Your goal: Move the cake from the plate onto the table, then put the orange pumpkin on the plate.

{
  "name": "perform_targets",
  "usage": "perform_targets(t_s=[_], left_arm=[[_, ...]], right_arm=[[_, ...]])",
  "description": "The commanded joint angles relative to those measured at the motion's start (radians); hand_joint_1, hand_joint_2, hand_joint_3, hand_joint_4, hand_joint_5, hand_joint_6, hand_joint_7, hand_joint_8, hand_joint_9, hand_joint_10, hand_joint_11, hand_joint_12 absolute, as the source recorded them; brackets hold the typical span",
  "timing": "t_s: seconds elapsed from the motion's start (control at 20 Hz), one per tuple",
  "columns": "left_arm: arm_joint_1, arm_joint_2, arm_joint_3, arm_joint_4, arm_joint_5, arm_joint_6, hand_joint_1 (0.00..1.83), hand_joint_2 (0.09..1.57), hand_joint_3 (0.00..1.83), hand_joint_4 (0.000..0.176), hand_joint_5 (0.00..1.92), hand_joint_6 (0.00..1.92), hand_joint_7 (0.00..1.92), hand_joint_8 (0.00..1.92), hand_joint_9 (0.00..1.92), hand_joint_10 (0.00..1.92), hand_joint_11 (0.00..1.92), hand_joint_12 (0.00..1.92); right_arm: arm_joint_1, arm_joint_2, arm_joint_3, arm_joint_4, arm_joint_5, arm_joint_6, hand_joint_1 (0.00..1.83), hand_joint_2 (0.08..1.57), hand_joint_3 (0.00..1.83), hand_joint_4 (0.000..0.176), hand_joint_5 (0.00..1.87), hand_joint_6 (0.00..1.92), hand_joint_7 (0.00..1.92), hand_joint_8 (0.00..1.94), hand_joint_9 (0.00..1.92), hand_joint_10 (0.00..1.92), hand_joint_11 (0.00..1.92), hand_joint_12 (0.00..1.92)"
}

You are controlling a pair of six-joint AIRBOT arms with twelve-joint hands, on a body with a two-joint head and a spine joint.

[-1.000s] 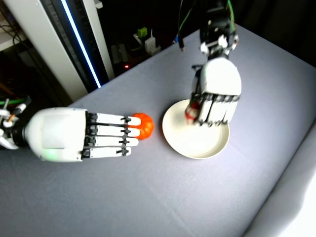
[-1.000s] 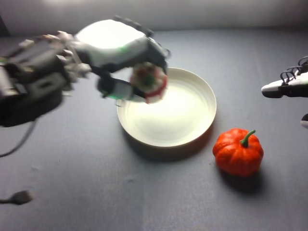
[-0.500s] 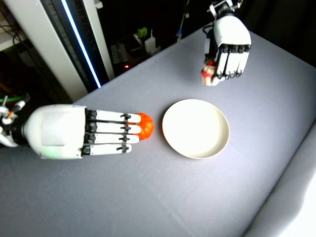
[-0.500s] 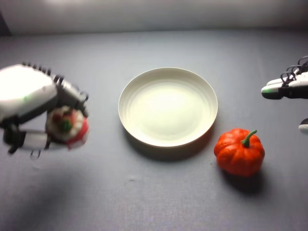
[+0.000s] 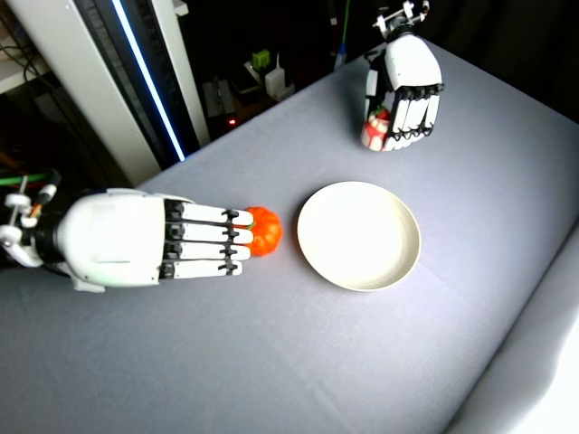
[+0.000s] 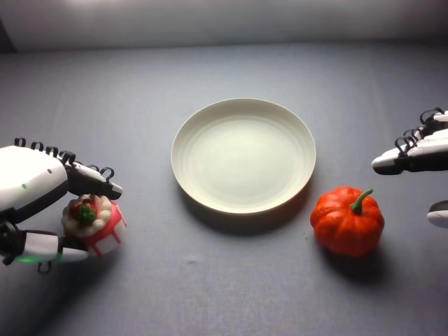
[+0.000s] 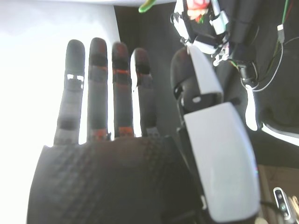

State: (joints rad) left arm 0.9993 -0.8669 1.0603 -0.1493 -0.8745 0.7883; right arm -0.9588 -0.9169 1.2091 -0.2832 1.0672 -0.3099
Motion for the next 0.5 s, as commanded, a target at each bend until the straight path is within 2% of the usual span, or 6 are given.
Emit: perform_targets(t_s=[0.0,0.25,0.4,0.45], left_arm=[[-0.001,0.007,0.001,-0.021,-0.13,-0.001,1.04,1.01,0.0,0.0,0.77,0.0,0.81,0.0,0.8,0.0,0.61,0.42],[0.014,0.022,-0.013,-0.023,-0.147,-0.001,1.01,0.99,0.0,0.0,0.73,0.0,0.75,0.0,0.72,0.0,0.56,0.36],[0.018,0.037,-0.026,-0.011,-0.159,-0.001,0.97,0.95,0.0,0.0,0.55,0.0,0.56,0.0,0.57,0.0,0.46,0.32],[0.019,0.042,-0.031,-0.006,-0.165,-0.001,0.94,0.93,0.01,0.0,0.48,0.0,0.48,0.0,0.53,0.0,0.4,0.45]], right_arm=[[0.016,0.003,0.002,0.037,0.111,0.014,0.8,1.29,0.0,0.0,0.53,0.01,0.54,0.0,0.56,0.0,0.16,0.99],[0.018,0.001,0.007,0.036,0.111,0.015,0.83,1.3,0.0,0.0,0.52,0.0,0.53,0.0,0.56,0.0,0.17,1.02],[0.022,-0.002,0.011,0.024,0.102,0.022,0.86,1.29,0.0,0.0,0.51,0.0,0.53,0.0,0.55,0.0,0.12,1.04],[0.025,-0.003,0.012,0.021,0.099,0.023,0.86,1.28,0.0,0.0,0.5,0.0,0.51,0.0,0.54,0.0,0.09,1.08]])
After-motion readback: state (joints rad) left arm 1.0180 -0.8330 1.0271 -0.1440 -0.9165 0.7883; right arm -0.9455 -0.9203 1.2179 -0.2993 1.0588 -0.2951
